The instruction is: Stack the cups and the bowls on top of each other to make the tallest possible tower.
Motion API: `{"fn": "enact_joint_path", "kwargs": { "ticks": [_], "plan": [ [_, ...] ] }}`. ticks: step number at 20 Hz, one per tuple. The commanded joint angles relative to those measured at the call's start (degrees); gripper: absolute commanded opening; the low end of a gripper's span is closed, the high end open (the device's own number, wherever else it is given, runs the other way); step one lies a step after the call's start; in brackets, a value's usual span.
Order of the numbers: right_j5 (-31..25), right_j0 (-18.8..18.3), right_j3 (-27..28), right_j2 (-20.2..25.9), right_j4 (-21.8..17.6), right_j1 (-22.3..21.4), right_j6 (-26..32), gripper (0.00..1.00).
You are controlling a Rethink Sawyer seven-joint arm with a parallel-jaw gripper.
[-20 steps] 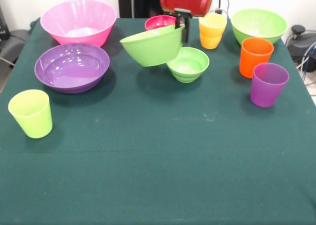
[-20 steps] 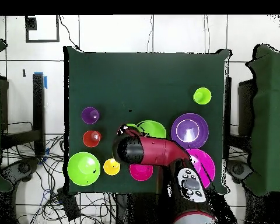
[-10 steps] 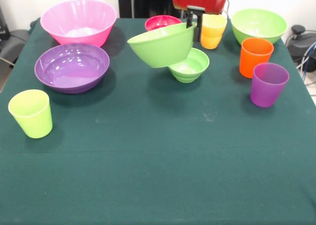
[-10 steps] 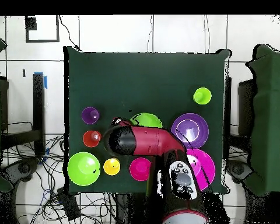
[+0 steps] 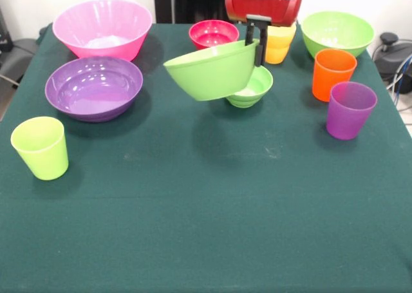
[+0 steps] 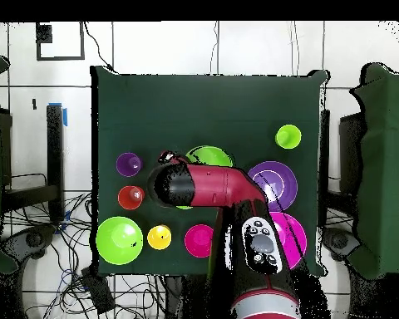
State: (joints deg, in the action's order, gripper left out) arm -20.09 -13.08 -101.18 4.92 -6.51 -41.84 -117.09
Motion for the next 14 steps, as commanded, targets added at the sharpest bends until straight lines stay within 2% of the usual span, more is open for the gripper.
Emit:
{"fn": "enact_joint_path", "kwargs": {
  "ticks": [1, 9, 14],
  "plan": [
    [-5.7, 0.2, 7.1, 5.2, -0.6, 3.9, 0.6, 0.0],
    [-4.3, 0.8, 11.4, 5.9, -1.1, 8.2, 0.7, 0.0],
    [-4.2, 1.0, 13.2, 5.8, -1.3, 9.1, 0.8, 0.0]
  ]
}}
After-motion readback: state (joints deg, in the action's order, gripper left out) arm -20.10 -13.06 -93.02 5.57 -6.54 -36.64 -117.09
